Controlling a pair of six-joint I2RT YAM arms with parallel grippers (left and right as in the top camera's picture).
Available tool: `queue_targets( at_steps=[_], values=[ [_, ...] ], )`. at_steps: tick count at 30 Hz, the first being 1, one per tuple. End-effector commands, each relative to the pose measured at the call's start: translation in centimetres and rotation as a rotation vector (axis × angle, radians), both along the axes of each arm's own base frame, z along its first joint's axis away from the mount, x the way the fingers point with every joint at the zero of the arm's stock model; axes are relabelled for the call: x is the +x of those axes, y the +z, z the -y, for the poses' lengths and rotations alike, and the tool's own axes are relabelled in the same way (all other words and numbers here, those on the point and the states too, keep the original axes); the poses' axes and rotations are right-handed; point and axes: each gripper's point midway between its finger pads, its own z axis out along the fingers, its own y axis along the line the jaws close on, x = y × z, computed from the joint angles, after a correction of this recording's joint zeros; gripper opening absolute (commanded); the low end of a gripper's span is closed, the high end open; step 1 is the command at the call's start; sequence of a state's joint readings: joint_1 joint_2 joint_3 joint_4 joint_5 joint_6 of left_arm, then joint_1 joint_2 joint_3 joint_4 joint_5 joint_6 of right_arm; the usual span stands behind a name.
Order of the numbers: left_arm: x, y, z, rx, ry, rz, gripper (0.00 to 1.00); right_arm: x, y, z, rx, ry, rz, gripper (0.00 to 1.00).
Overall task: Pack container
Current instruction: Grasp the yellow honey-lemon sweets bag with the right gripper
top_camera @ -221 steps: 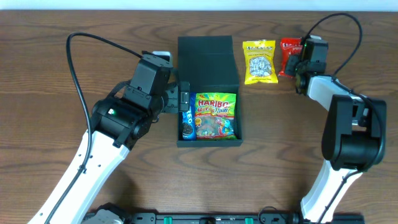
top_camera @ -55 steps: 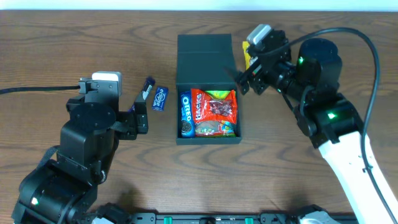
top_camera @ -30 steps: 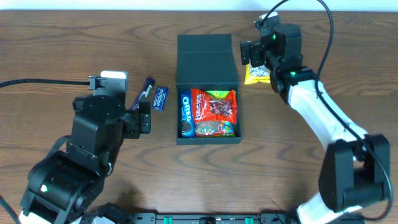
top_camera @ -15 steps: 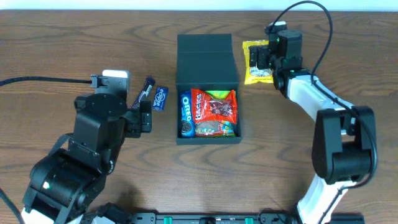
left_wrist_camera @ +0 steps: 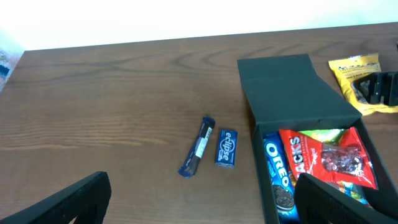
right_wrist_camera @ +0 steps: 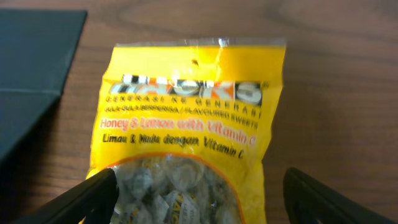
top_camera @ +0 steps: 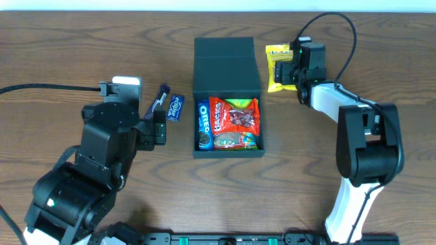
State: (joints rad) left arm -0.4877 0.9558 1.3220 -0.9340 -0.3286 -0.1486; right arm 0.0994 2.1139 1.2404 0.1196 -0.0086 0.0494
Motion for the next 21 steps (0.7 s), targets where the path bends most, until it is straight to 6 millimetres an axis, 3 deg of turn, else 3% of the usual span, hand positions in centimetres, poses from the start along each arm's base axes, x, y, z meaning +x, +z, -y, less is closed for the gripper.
queue_targets(
  at_steps=[1, 5, 15, 21],
  values=[
    [0.1, 0.7, -0.3, 0.011, 0.006, 0.017, 0.95, -0.3, -1.5, 0.1, 0.006, -0.007, -0.034, 0.78],
    [0.1, 0.7, -0.3, 0.011, 0.006, 0.017, 0.95, -0.4, -1.7, 0.1, 0.006, -0.007, -0.037, 0.64],
    [0.1, 0.7, -0.3, 0.011, 0.006, 0.017, 0.95, -0.4, -1.7, 0.1, 0.006, -0.007, -0.038, 0.02],
    [0.1, 0.7, -0.3, 0.011, 0.006, 0.017, 0.95, -0.3, 0.0, -1.2, 0.059, 0.047, -0.012, 0.01]
  ],
)
